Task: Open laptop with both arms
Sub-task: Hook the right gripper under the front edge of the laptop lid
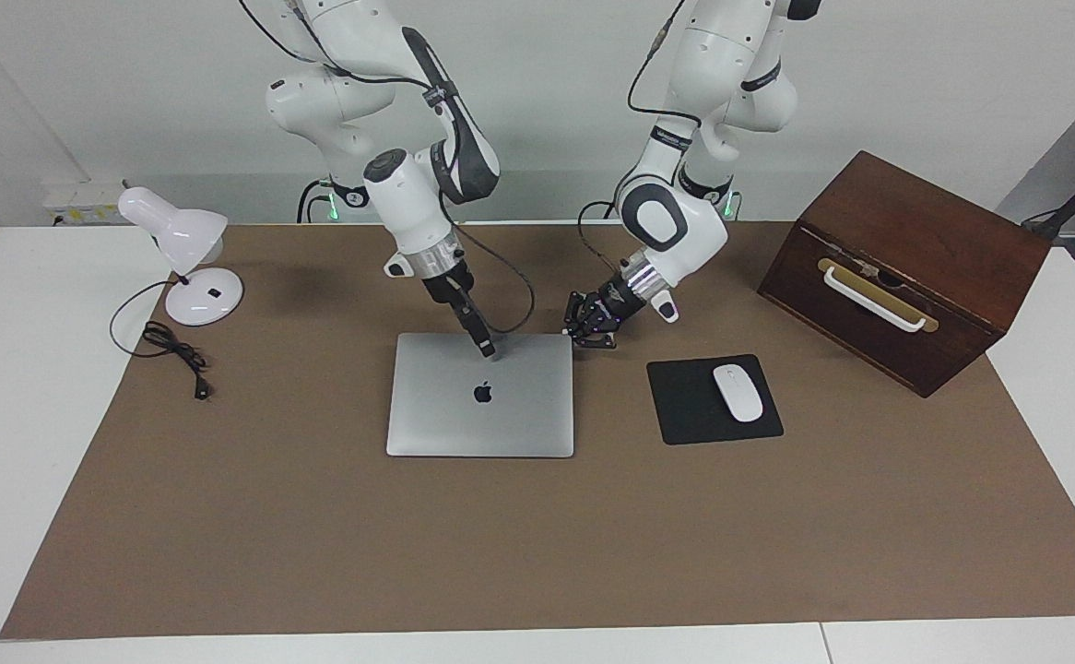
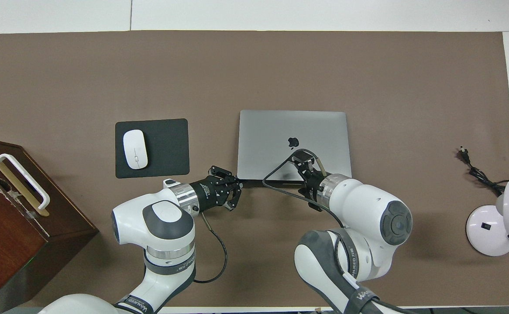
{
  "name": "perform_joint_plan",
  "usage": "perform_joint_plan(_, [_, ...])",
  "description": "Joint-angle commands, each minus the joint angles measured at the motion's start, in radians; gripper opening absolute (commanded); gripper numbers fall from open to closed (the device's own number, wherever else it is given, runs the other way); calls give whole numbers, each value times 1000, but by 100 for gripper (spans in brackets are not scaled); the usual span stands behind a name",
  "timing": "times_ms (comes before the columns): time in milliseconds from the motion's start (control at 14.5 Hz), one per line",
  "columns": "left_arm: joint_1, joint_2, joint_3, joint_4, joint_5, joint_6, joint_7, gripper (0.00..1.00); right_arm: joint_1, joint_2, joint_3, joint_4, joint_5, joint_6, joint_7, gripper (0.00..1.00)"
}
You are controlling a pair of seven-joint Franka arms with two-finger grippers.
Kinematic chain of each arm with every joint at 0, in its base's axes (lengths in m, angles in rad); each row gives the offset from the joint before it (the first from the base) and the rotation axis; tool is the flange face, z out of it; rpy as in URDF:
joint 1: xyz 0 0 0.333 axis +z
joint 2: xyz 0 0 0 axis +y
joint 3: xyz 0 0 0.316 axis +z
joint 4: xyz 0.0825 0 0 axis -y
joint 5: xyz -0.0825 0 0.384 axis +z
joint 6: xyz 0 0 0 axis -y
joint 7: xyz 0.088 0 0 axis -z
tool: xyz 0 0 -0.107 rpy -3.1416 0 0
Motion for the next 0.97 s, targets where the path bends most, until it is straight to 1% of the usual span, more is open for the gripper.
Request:
perform_joint_plan(0, [-20,22,11,26,-35,27,24,0,1,4,2,4,30,22,-21,100])
perform_joint_plan(276, [-20,51,11,55,-39,37,24,0,1,12,2,14,30,25,-26,100])
perform_joint_plan(690, [-22,60,10,66,-39,39,26,0,-9,30,1,29,30,60,-55,100])
perform_joint_plan(897, [-22,107,10,84,-45,42,68,0,-16,32,1,35,30,60,-79,100])
